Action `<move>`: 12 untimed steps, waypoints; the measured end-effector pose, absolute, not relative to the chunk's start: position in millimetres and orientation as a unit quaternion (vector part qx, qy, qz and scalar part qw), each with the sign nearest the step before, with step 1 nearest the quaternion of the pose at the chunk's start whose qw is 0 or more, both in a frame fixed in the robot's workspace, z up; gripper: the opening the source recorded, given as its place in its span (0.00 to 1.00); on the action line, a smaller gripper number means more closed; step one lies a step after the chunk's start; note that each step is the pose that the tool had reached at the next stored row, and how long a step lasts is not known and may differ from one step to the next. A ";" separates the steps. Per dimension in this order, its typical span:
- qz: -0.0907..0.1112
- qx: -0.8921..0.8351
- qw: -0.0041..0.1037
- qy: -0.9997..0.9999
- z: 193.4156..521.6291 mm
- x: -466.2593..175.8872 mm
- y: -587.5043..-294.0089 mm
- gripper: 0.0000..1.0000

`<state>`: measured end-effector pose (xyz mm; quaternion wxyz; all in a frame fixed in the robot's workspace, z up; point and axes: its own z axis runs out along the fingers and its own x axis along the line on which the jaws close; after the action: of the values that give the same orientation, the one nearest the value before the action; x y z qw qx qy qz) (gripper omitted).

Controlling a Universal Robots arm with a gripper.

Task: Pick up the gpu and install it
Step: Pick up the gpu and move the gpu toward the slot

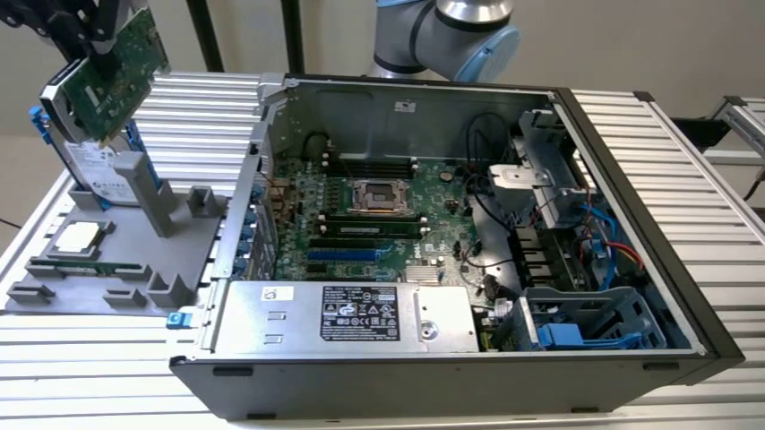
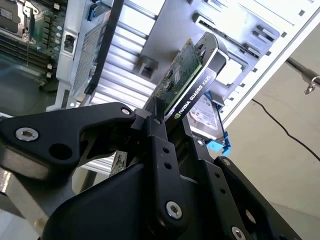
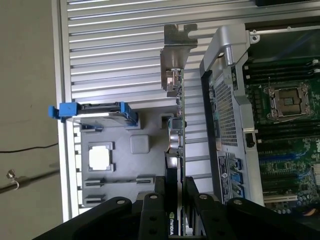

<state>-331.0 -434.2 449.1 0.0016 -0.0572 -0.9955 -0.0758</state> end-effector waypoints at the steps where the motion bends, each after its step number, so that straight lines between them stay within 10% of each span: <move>1: -0.076 -0.057 0.002 -0.995 449.6 -331.0 -434.2 0.00; 12: -0.076 -0.057 0.001 -0.995 453.5 -330.9 -434.2 0.00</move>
<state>-330.9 -434.2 453.5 0.0007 -0.0571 -0.9955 -0.0758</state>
